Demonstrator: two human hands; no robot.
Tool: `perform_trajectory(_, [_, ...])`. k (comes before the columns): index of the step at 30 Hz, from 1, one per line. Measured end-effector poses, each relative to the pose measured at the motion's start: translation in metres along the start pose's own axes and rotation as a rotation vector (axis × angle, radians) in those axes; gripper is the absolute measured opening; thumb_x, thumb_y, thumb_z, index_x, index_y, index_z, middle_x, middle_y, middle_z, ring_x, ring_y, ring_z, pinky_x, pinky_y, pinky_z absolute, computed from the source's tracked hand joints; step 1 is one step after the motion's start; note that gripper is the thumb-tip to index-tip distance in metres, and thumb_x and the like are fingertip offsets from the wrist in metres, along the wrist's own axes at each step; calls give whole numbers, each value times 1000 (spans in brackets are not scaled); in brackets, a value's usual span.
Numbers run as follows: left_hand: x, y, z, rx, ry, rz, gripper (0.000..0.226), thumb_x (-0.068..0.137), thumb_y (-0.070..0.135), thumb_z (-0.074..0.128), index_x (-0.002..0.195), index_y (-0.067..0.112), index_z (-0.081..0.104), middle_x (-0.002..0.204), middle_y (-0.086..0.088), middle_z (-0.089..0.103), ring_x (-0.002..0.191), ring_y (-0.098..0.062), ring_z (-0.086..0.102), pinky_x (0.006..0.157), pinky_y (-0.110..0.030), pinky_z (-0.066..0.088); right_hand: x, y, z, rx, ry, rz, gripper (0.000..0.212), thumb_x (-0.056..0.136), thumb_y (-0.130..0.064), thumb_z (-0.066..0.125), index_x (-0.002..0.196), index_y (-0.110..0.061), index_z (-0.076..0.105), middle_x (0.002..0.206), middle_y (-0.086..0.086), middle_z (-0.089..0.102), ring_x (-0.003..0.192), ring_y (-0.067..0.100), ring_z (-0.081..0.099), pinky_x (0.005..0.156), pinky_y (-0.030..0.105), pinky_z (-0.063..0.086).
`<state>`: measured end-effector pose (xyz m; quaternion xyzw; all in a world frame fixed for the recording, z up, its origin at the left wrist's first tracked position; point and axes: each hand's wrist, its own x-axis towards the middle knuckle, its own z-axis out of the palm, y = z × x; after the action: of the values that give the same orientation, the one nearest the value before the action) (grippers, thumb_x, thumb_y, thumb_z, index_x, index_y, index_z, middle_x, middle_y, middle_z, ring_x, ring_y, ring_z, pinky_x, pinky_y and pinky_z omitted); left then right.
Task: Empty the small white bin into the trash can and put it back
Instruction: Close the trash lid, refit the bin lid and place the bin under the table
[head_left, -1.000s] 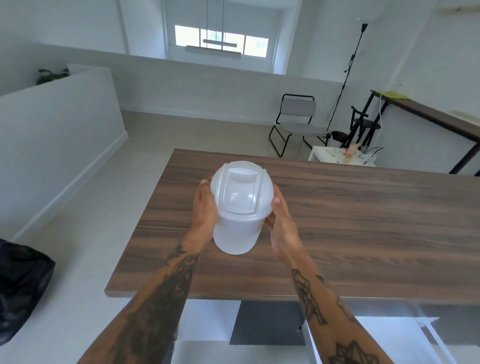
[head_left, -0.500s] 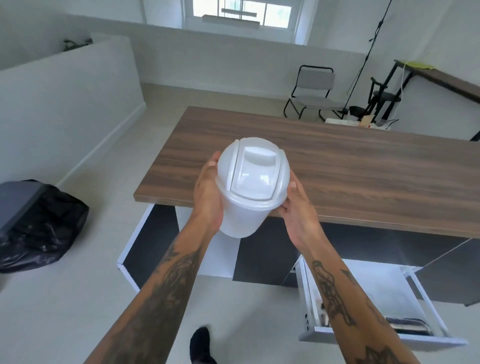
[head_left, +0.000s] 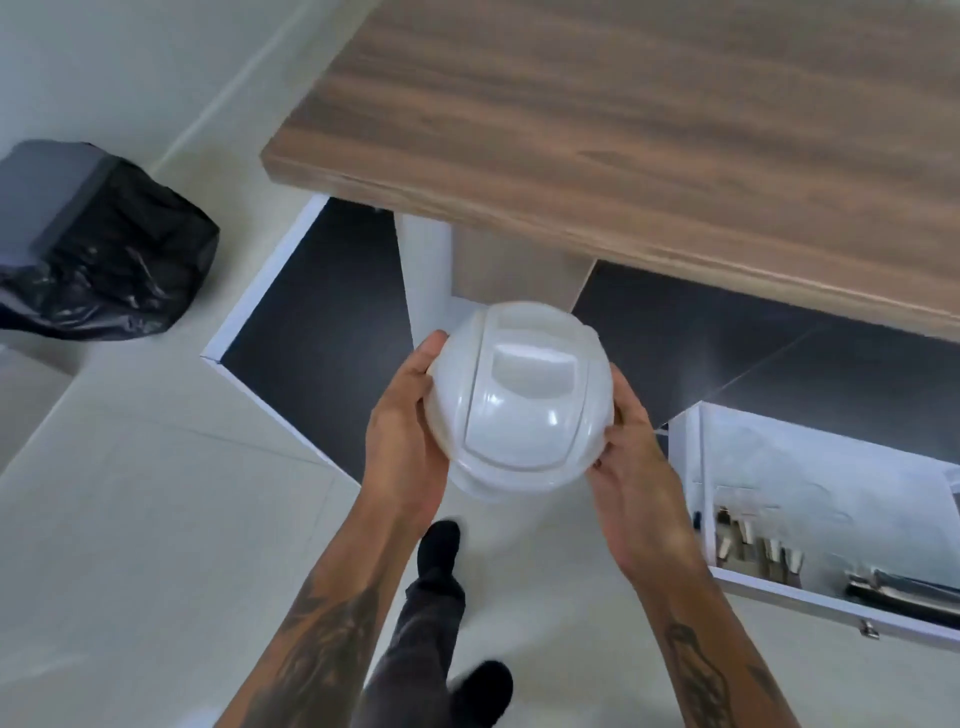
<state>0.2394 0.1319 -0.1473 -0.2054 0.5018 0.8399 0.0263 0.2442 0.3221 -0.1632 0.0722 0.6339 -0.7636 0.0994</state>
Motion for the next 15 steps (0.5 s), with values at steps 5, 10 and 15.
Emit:
perform_trajectory(5, [78, -93, -50, -41, 155, -115, 40, 109, 23, 41, 141, 14, 63, 140, -11, 68, 131, -31, 63, 115, -52, 47, 75, 116, -9, 63, 131, 143, 44, 110, -18, 37, 150, -31, 50, 145, -7, 62, 135, 16, 58, 117, 48, 42])
perform_trajectory(10, [170, -186, -97, -77, 256, -166, 42, 109, 18, 38, 147, 10, 56, 147, -12, 62, 137, -32, 58, 118, -50, 44, 160, 227, -1, 147, 298, 265, 40, 109, -21, 40, 144, -21, 59, 142, 1, 66, 130, 22, 63, 111, 47, 49])
perform_trajectory(15, [262, -272, -141, -118, 327, -163, 43, 107, 16, 38, 144, 10, 59, 144, -13, 64, 132, -33, 62, 113, -51, 49, 240, 326, 2, 230, 409, 338, 32, 105, -22, 47, 116, -22, 77, 91, -5, 81, 84, 17, 78, 79, 38, 66])
